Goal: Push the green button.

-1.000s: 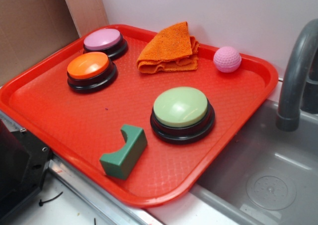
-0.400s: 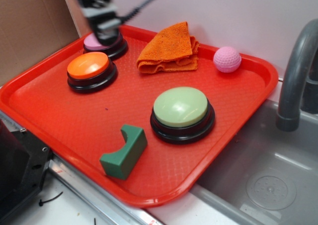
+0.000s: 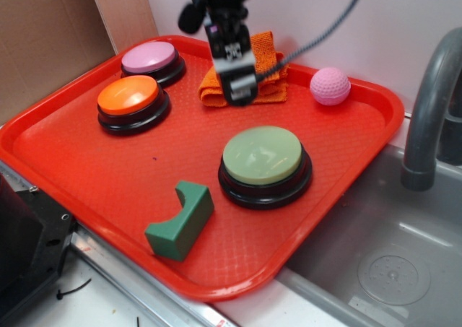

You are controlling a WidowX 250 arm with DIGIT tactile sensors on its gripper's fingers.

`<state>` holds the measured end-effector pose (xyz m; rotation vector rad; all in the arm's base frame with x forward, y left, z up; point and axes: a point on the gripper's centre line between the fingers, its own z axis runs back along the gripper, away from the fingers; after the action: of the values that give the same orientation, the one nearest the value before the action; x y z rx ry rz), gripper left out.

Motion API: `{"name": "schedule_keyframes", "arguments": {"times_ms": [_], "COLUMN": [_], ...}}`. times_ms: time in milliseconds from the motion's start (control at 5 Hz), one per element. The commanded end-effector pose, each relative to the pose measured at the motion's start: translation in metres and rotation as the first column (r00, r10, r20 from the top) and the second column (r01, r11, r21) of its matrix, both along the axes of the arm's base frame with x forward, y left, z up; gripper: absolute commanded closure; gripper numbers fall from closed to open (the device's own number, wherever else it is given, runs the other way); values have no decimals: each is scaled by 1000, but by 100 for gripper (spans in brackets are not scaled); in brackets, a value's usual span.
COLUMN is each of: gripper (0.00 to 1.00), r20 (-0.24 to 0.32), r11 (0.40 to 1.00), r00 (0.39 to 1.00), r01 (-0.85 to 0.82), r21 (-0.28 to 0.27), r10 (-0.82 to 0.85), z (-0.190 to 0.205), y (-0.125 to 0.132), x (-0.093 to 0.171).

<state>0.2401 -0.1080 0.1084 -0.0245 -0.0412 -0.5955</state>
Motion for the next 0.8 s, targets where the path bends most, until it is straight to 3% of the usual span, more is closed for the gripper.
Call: {"name": "schedule_keyframes", "arguments": {"times_ms": [0,200,600], "gripper": [0,0,0], "r20": [-51,-87,-87], "r11": [991,967,967], "r00": [990,965,965], "r01": [132,252,252], "r21": [-3,38,38], "r10": [-132,-248,-248], "z": [-30,-32,-32], "y": [-18,-12,-12], "x": [1,-9,-9]}}
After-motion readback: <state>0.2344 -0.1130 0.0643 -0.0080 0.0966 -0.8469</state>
